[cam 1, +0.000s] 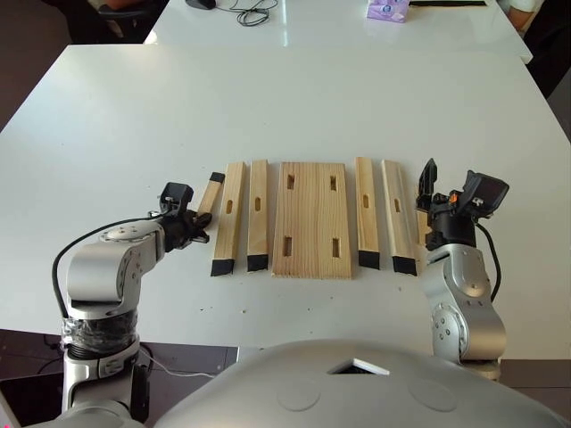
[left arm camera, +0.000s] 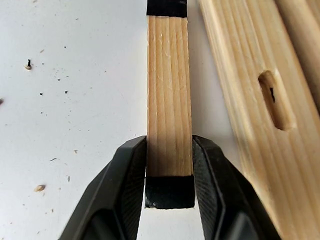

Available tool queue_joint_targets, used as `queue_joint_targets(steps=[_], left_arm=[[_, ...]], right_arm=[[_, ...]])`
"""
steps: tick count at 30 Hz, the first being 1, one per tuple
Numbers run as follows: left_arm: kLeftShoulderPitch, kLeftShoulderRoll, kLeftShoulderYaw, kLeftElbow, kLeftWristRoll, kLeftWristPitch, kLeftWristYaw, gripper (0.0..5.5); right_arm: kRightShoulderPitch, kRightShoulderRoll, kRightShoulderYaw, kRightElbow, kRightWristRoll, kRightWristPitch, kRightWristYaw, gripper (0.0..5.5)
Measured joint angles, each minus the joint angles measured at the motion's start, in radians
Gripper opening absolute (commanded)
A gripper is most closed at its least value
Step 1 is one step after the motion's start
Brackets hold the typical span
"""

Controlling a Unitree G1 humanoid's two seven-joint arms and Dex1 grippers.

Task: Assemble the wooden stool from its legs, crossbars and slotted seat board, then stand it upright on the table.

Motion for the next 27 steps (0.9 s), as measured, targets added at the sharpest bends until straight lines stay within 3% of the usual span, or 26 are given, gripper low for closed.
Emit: queue_joint_targets(steps=[8,19,23,27], left_arm=[[-0.109,0.000,0.012,0.155,0.050,-0.069,0.063,1.31],[-0.409,0.019,0.065,0.319,0.110,-0.322,0.112,1.31],[-0.508,-0.045,0.087,0.244,-0.046,-0.437,-0.022,1.31],[-0.513,-0.118,0.098,0.109,-0.349,-0.386,-0.201,1.31]], right_arm=[[-0.004,0.000,-0.011,0.000,0.001,0.000,0.000,3.67],[-0.092,-0.077,-0.175,-0.008,0.052,0.024,0.093,3.67],[-0.187,-0.156,-0.306,-0.006,0.256,0.079,0.221,3.67],[-0.235,-0.256,-0.422,0.007,0.575,0.181,0.371,3.67]])
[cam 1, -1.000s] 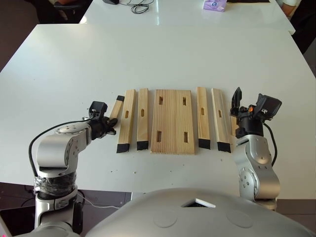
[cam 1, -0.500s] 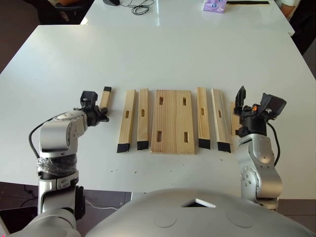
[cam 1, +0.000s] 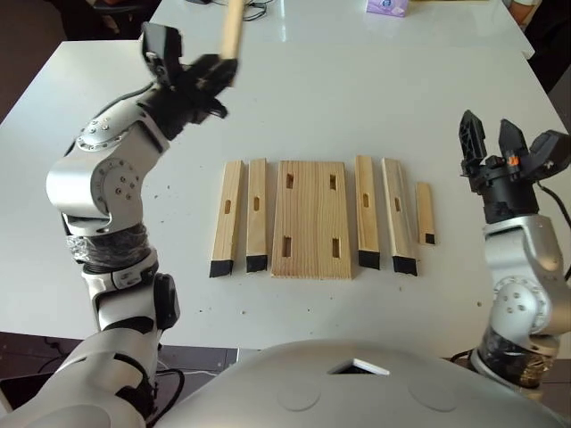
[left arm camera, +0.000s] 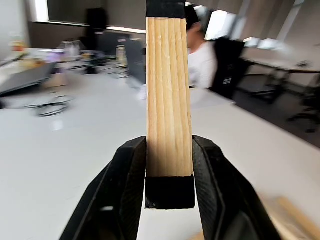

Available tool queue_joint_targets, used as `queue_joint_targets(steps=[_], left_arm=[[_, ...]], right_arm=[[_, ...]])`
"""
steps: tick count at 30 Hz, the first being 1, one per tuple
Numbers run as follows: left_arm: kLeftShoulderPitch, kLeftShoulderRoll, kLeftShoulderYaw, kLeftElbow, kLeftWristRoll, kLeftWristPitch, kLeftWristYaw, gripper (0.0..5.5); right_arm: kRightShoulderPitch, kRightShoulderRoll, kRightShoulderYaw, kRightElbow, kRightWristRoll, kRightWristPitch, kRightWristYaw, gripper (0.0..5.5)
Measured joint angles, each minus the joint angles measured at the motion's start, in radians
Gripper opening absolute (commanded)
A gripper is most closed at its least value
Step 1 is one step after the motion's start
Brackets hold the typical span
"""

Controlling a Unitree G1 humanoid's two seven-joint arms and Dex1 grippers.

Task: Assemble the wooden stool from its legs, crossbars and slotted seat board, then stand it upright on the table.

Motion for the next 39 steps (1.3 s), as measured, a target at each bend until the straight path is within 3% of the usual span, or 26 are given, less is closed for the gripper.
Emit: queue_joint_targets(steps=[5,9,13,27,39], left_arm=[[0.058,0.002,0.022,-0.064,-0.334,0.091,-0.206,1.31],[0.143,0.009,-0.036,-0.059,-0.419,0.103,-0.311,1.31],[0.204,0.049,-0.114,-0.102,-0.411,0.066,-0.386,1.31],[0.256,0.091,-0.242,-0.174,-0.382,-0.035,-0.409,1.31],[0.266,0.096,-0.287,-0.191,-0.363,-0.077,-0.390,1.31]], right_arm=[[-0.072,-0.270,-0.085,0.045,0.411,0.147,0.311,3.67],[-0.133,-0.415,-0.072,0.105,0.563,0.223,0.489,3.67],[-0.200,-0.493,-0.027,0.134,0.658,0.271,0.554,3.67],[-0.289,-0.564,0.113,0.153,0.781,0.341,0.577,3.67],[-0.322,-0.597,0.152,0.156,0.792,0.347,0.585,1.83]])
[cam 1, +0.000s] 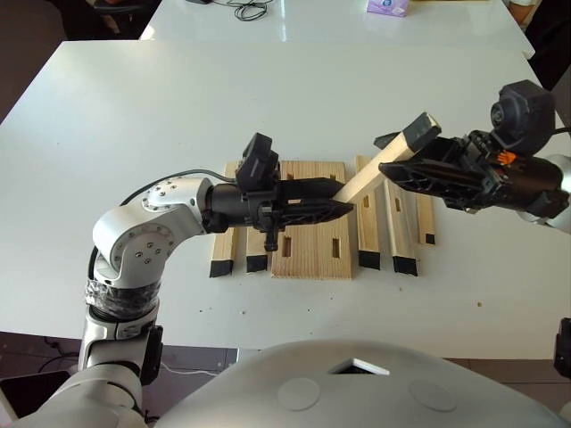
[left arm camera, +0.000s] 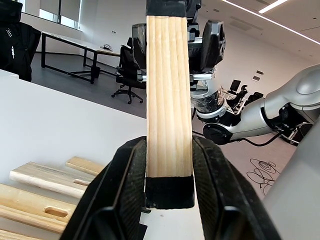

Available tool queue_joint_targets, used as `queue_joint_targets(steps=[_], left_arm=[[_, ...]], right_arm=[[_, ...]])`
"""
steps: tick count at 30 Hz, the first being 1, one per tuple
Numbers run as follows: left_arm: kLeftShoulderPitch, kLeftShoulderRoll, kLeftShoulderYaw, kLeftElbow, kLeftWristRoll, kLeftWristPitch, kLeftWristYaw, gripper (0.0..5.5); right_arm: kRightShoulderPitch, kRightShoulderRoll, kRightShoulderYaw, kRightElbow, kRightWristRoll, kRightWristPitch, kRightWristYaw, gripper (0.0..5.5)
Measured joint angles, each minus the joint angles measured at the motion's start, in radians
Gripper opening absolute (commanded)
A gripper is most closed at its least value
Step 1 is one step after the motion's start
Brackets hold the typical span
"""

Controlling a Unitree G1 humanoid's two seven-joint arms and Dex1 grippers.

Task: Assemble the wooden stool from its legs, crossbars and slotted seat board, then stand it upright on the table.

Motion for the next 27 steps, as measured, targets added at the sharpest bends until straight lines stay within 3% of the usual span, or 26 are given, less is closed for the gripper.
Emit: queue_joint_targets(steps=[4,21,22,27], left_arm=[[0.001,0.000,-0.013,-0.010,0.002,-0.013,0.000,1.31],[-0.017,0.018,-0.045,0.019,0.047,-0.038,-0.006,1.31],[-0.018,0.018,-0.045,0.020,0.049,-0.038,-0.006,1.68],[-0.025,0.024,-0.042,0.050,0.055,-0.014,0.030,2.38]], right_arm=[[0.000,0.000,0.010,-0.001,-0.001,0.000,0.001,1.31],[0.013,-0.054,0.026,-0.006,-0.103,-0.032,0.083,1.31],[0.013,-0.054,0.029,-0.006,-0.110,-0.037,0.086,1.31],[0.023,-0.076,0.037,-0.011,-0.159,-0.035,0.090,1.31]])
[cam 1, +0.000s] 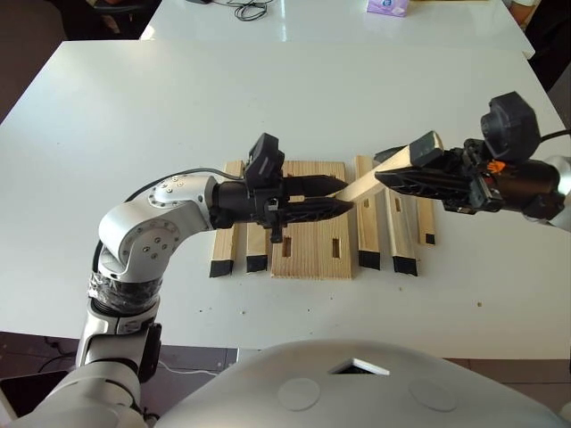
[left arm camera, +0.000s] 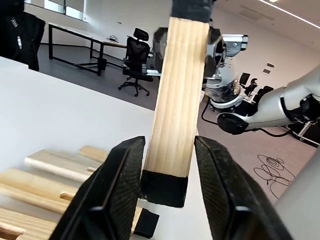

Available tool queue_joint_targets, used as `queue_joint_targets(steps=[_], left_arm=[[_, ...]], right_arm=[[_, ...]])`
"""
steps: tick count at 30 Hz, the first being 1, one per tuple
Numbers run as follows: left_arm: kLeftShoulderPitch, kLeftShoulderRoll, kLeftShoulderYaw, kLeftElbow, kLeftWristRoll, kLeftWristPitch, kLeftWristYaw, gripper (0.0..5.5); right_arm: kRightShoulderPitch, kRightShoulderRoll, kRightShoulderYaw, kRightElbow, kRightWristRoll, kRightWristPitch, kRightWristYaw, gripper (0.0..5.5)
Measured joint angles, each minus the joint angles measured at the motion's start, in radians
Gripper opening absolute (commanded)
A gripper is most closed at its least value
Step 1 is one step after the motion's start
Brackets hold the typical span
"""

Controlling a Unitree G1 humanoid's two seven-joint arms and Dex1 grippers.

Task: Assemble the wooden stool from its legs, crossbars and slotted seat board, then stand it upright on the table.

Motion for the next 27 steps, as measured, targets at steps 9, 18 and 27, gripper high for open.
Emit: queue_joint_targets(steps=[9,18,27], left_arm=[[0.080,0.075,-0.131,0.059,0.365,-0.235,0.000,3.53],[0.147,0.042,-0.134,0.043,0.426,-0.276,0.048,3.53],[0.153,0.035,-0.129,0.021,0.427,-0.275,0.061,3.53]], right_arm=[[-0.003,-0.130,0.030,0.032,-0.425,-0.199,0.127,1.31],[0.142,-0.164,0.111,0.333,-0.865,-0.674,0.337,1.31],[0.171,-0.069,0.122,0.423,-0.913,-0.790,0.356,1.31]])
